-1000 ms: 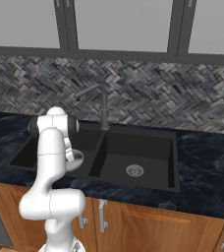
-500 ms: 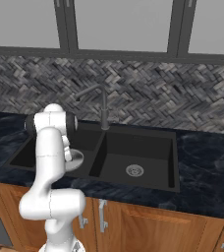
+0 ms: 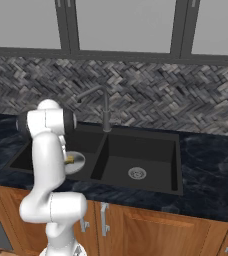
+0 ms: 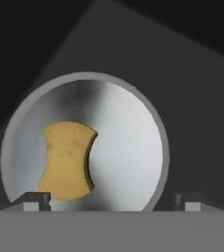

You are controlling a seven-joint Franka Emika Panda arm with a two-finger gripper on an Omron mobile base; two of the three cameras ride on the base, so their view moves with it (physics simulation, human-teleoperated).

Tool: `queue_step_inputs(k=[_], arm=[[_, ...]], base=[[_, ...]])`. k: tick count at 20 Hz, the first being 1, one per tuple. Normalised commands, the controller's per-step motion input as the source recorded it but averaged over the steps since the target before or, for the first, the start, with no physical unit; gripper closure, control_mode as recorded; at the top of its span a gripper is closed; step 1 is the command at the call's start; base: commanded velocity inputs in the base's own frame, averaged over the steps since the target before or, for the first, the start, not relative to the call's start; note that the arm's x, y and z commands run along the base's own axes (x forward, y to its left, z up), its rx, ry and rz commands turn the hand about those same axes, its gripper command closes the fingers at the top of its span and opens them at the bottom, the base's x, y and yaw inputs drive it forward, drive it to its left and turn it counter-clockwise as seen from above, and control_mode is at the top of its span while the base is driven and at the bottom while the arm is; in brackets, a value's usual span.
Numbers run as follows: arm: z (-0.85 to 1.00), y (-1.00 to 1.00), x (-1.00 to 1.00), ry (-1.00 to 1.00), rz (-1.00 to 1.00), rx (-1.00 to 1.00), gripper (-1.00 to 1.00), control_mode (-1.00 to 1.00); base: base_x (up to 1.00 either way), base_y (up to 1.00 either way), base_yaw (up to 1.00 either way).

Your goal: Pick the pan and sponge and place them into the sink. Then turn on the water.

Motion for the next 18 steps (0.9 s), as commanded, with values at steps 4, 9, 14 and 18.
queue_step_inputs(k=[4,9,14,18], arm=[[0.57,0.04,-0.38,-0.04,-0.07,0.05,-1.00,-1.00],[0.54,0.00,-0.37,-0.04,-0.08,0.07,-1.00,-1.00],[0.42,0.06,-0.41,-0.06,-0.07,0.05,-1.00,-1.00],[0.30,0.18,-0.40,-0.13,-0.03,-0.04,-1.00,-1.00]], base=[[0.00,0.00,0.00],[0.00,0.00,0.00],[0.00,0.00,0.00],[0.00,0.00,0.00]])
